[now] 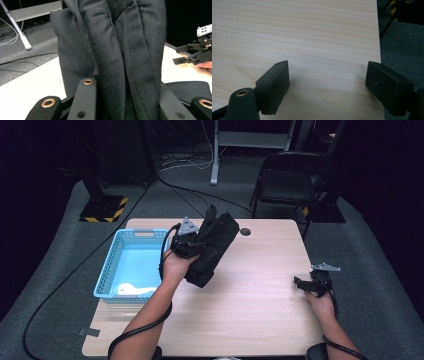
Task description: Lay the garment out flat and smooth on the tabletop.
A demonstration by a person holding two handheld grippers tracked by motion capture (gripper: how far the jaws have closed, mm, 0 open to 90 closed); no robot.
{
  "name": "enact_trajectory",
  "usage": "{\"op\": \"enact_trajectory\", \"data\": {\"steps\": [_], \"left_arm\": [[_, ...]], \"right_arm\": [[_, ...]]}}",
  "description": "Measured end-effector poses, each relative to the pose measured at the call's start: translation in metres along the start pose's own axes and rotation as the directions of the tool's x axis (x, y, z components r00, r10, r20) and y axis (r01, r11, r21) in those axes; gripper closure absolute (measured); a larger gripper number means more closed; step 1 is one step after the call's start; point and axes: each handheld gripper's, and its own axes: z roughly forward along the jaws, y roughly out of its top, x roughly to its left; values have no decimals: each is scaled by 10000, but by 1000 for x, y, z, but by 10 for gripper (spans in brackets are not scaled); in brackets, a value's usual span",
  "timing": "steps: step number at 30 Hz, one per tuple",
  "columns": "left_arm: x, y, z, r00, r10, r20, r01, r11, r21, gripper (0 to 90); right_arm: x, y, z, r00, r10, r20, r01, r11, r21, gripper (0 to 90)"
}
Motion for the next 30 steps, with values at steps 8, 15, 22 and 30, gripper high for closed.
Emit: {"op": "enact_trajectory", "data": {"steps": [8,15,22,30], "left_arm": [[-5,-6,9,9997,-84,221,82,9999,77,731],[-9,-12,17,9992,-99,378,91,9997,211,731],[-12,-15,21,9991,-81,409,69,9995,298,731],[-20,-20,30,9980,-2,626,-29,9988,495,730]], "right_arm": [[0,0,0,10000,1,-5,-1,10000,1,183],[0,0,0,10000,-1,-7,1,10000,3,183],[0,0,0,10000,-10,-17,10,10000,3,183],[0,0,0,10000,-10,-17,10,10000,3,183]]}}
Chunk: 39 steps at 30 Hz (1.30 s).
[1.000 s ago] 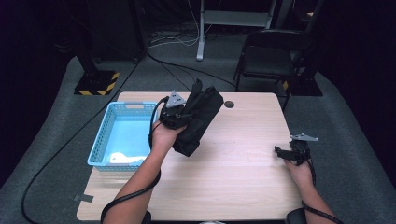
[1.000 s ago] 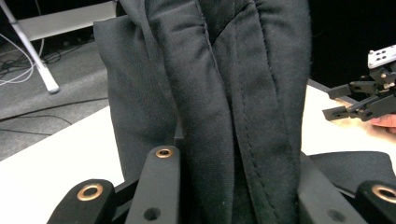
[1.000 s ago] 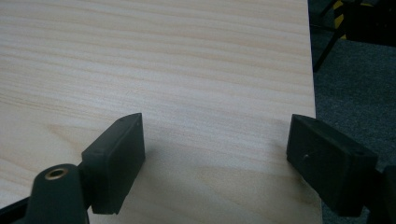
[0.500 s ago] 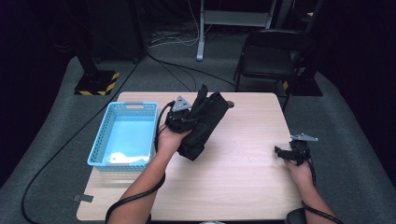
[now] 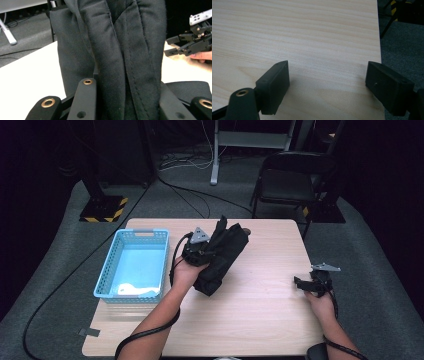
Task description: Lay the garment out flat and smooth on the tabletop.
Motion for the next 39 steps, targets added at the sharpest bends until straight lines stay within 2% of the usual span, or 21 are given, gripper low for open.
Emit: {"op": "enact_trajectory", "data": {"steps": [12,28,34,39], "left_arm": [[-6,-7,8,9999,-76,138,76,10000,34,730],[-7,-29,17,9992,-294,278,289,9994,165,730],[-11,-37,25,9990,-216,381,198,9987,477,730],[-14,-41,31,9987,-259,445,236,9984,513,729]], "right_arm": [[0,0,0,10000,-2,-1,2,10000,-1,183],[0,0,0,10000,7,1,-7,10000,4,182],[0,0,0,10000,6,1,-6,10000,4,182],[0,0,0,10000,3,1,-3,10000,1,182]]}}
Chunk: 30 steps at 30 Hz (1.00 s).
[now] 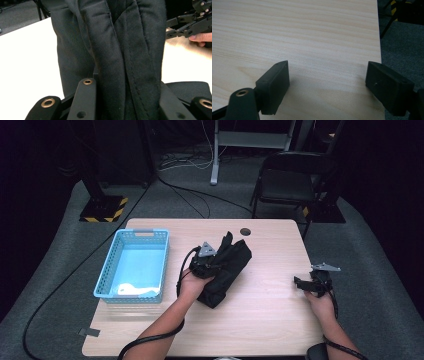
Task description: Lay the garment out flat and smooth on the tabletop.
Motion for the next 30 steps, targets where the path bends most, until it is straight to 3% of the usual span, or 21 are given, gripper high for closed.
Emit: {"op": "enact_trajectory", "data": {"steps": [14,19,25,30], "left_arm": [[-6,-18,19,9992,-158,372,138,9984,555,722],[-8,-23,25,9984,-138,541,107,9983,570,713],[-8,-31,34,9960,-471,765,432,9977,514,683],[-13,-37,42,9965,-336,767,289,9977,617,655]], "right_arm": [[0,0,0,10000,-16,-11,16,10000,-4,182],[0,0,0,10000,-18,-33,18,10000,0,182],[1,0,0,10000,-36,-62,36,10000,1,182],[1,0,-1,10000,-41,-71,42,10000,1,182]]}}
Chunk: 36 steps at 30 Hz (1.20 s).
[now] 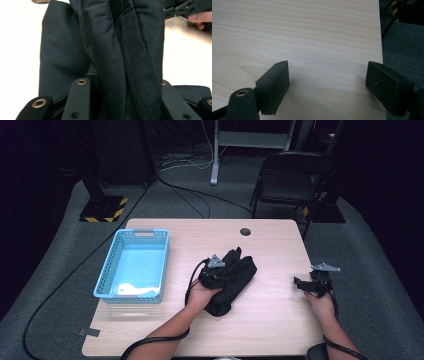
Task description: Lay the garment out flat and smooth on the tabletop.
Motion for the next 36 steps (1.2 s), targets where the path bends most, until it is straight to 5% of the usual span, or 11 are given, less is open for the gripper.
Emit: {"op": "enact_trajectory", "data": {"steps": [12,19,28,36], "left_arm": [[-10,-5,15,9997,-60,234,61,10000,-22,577],[-19,-7,26,9983,462,355,-465,9989,80,355],[-23,-5,34,9951,528,842,-542,9984,142,194],[-33,-1,40,9885,1148,981,-1196,9918,452,70]], "right_arm": [[1,0,0,9999,-124,-110,124,9999,-3,183],[2,0,0,9992,-292,-289,292,9996,-1,182],[6,-1,-1,9955,-670,-664,673,9977,29,143],[5,0,-6,9914,-575,-1177,566,9983,-109,139]]}}
